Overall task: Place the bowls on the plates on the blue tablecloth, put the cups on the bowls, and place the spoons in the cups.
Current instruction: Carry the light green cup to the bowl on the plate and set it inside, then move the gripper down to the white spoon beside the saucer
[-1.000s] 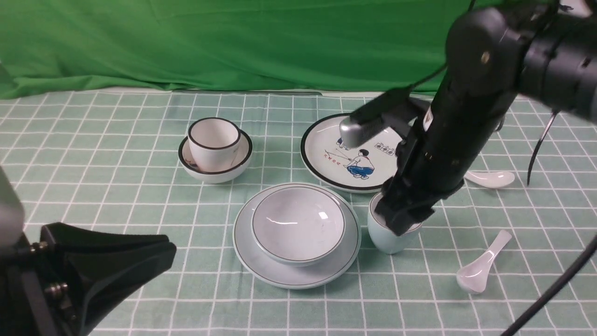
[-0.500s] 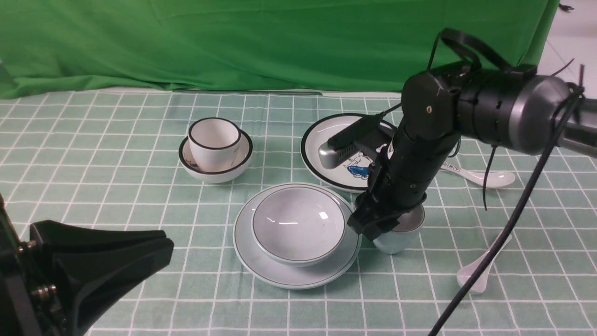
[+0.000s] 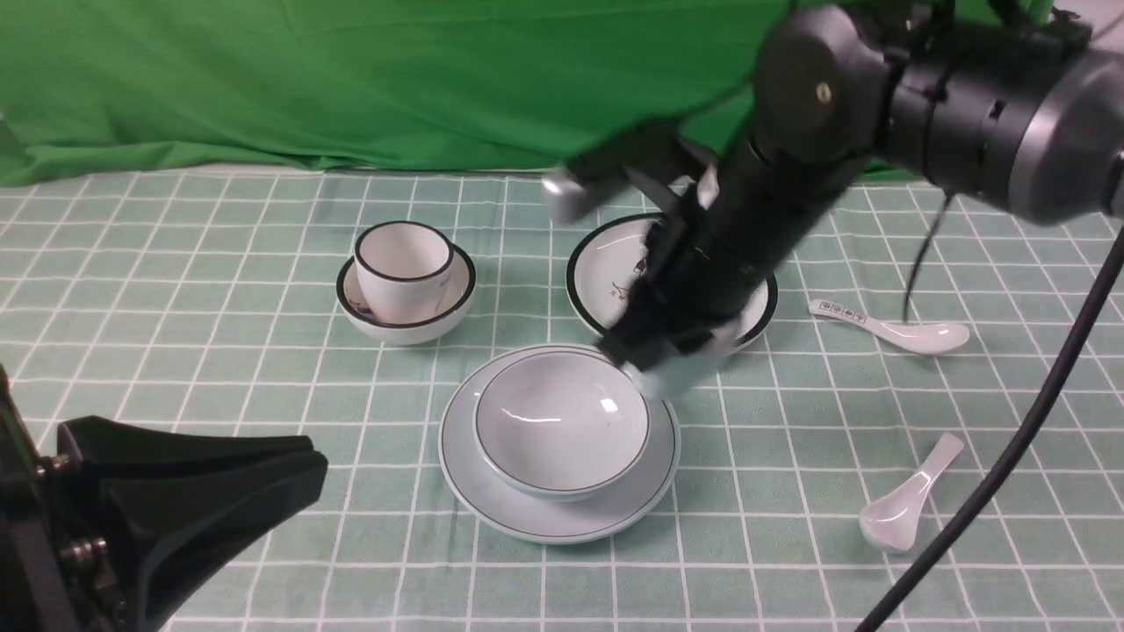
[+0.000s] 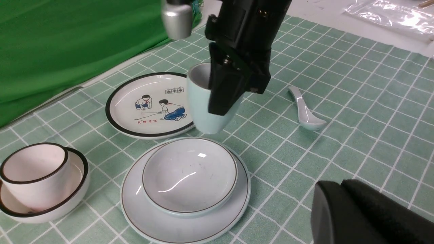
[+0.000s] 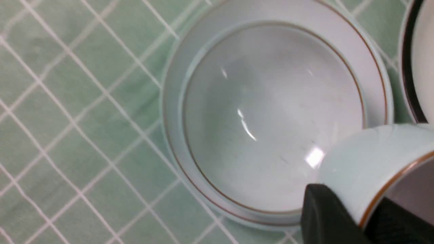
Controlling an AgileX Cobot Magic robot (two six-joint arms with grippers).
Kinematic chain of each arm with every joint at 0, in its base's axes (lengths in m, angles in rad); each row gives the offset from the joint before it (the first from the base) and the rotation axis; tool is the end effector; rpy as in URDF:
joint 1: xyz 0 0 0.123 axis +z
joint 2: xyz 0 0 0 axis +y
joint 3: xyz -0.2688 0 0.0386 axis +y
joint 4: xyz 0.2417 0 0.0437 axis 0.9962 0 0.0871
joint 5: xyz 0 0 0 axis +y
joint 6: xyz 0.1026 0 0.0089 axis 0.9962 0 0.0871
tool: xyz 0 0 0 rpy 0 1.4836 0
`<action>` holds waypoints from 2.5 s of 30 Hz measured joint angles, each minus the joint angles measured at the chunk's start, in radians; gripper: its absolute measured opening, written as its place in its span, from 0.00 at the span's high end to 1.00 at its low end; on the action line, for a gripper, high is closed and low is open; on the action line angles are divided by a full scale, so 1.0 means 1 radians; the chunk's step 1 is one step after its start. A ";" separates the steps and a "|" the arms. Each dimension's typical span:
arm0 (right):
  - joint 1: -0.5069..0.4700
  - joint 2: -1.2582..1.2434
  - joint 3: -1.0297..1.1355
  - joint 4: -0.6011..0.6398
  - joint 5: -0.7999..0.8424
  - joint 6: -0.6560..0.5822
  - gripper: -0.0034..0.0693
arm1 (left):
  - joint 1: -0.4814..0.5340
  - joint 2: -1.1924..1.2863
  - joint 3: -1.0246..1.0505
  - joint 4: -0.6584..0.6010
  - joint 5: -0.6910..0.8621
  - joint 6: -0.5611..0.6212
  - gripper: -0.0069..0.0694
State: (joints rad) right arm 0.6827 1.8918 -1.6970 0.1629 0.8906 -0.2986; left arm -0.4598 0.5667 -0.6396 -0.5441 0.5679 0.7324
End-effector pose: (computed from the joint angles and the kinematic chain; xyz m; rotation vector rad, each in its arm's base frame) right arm 0.3199 0.2769 0.2764 -1.1446 2.3218 0.3449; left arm 0.0993 -0.0812 0.3281 0.8517 1.7173 -0.4036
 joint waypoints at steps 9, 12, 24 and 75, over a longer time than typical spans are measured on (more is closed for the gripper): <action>0.034 0.168 -0.039 0.003 -0.031 0.002 0.83 | 0.000 0.000 0.000 0.000 -0.001 0.000 0.90; 0.034 0.192 -0.043 0.004 -0.035 0.003 0.83 | 0.000 0.000 0.000 0.000 -0.001 0.000 0.90; 0.038 0.203 -0.053 0.012 -0.057 0.046 0.53 | 0.000 0.000 0.000 0.000 -0.001 0.000 0.90; -0.519 -0.039 0.632 -0.163 -0.383 0.706 0.41 | 0.000 0.000 0.000 -0.025 0.007 0.001 0.90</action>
State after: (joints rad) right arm 0.1633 1.8530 -1.0646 0.0000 0.5073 0.4079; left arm -0.4598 0.5667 -0.6396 -0.5691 0.5750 0.7332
